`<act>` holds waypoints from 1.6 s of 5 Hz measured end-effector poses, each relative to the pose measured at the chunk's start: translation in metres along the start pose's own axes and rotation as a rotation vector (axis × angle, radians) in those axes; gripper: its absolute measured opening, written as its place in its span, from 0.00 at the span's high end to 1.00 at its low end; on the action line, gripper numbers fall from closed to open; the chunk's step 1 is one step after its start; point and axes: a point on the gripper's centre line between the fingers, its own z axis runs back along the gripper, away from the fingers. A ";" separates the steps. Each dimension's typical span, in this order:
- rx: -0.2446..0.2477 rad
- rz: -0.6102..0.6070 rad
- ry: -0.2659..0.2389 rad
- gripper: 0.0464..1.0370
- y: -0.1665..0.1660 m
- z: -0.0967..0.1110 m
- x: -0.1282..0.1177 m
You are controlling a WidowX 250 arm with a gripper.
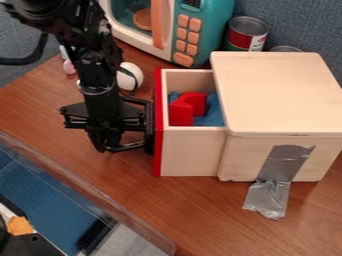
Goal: Open the drawer
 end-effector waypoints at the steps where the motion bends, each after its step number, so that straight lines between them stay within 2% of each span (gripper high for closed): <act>1: 0.005 0.037 0.000 0.89 0.005 0.000 -0.009; 3: 0.016 0.034 -0.004 0.89 0.008 0.003 -0.014; 4: 0.041 0.013 0.001 0.89 0.012 0.006 -0.013; 6: 0.062 -0.010 0.038 0.89 0.021 0.006 -0.009; 7: 0.070 -0.018 0.052 0.85 0.022 0.005 -0.009; 8: 0.112 -0.078 0.099 0.59 0.023 0.004 -0.016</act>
